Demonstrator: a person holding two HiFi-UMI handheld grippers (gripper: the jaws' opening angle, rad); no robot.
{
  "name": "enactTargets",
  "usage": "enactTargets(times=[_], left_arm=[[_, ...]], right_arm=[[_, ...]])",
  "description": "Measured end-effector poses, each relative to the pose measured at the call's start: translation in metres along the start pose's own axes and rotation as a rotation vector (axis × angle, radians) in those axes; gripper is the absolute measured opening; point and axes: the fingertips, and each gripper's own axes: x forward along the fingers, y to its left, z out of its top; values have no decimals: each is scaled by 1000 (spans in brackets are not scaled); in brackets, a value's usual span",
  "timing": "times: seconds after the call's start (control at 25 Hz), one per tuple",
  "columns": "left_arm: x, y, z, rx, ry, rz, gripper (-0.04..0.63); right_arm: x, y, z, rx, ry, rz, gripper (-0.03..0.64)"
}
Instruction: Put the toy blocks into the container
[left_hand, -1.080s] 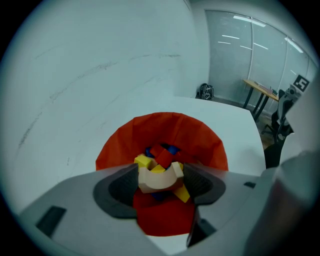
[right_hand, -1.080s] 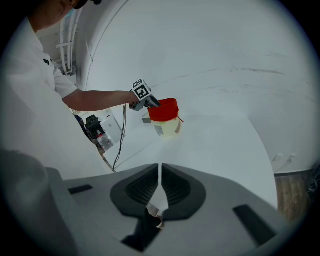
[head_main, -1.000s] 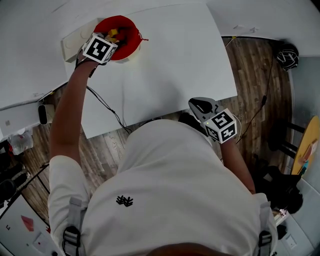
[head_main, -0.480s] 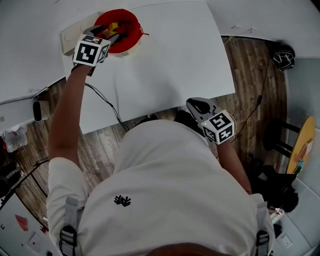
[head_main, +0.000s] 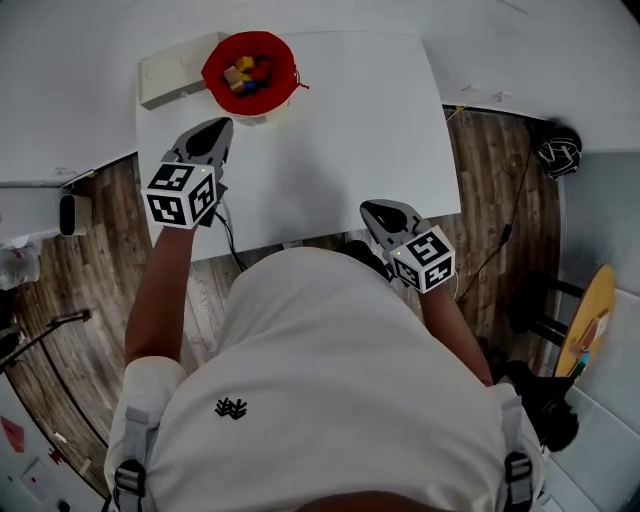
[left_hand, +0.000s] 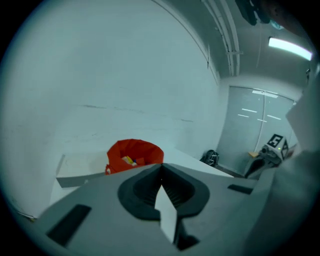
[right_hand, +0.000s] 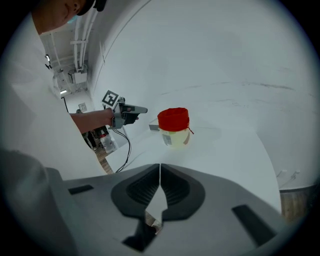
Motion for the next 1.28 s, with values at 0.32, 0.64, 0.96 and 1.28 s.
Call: enactTargets(times=[0.32, 0.64, 0.96, 1.28], left_arm=[[-44, -76, -73, 4, 116, -150, 6], [-48, -101, -91, -44, 133, -209, 6], [-42, -106, -91, -55, 144, -229, 6], [-37, -115, -96, -41, 170, -247, 6]], right_arm=[[17, 6, 28, -88, -46, 46, 6], [25, 16, 45, -130, -58, 76, 5], [22, 15, 46, -127, -60, 59, 5], [23, 17, 43, -115, -54, 67, 5]])
